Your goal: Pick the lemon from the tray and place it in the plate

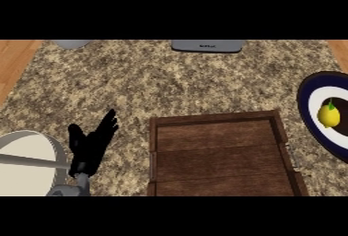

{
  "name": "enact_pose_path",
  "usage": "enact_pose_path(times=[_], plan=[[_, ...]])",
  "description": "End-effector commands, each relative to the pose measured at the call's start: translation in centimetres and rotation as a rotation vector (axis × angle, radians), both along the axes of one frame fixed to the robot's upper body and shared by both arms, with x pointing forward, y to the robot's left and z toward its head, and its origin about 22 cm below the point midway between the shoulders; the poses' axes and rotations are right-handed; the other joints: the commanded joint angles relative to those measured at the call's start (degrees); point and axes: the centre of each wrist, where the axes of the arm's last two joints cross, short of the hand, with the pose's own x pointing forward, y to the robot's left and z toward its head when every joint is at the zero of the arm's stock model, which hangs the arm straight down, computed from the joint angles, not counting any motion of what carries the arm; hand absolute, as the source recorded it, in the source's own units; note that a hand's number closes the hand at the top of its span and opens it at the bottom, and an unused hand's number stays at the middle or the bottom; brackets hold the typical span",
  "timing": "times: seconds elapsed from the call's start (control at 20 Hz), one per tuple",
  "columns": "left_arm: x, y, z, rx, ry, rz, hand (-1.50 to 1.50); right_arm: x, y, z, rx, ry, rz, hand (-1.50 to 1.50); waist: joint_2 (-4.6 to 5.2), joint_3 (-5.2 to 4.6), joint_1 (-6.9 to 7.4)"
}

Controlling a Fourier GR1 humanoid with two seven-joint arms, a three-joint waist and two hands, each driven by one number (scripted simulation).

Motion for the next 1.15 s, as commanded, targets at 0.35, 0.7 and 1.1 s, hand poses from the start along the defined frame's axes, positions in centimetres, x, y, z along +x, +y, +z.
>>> enact_pose_path(times=[0.35,0.7,1.1], plan=[[-0.3,-0.2,0.1,-0.021,-0.001,0.042,0.0,-5.0,-3.0,0.1,0.052,0.004,0.269,-1.5,-0.55,0.28,-2.35],[-0.6,-0.6,-0.5,-0.013,0.0,0.039,0.0,-6.6,-3.5,0.2,-0.067,0.044,0.263,-1.5,-0.46,0.33,-2.48],[-0.7,0.6,-0.6,0.009,0.017,0.06,0.0,-8.9,-3.7,-1.3,-0.096,0.069,0.258,-1.5,-0.65,0.31,-2.72]])
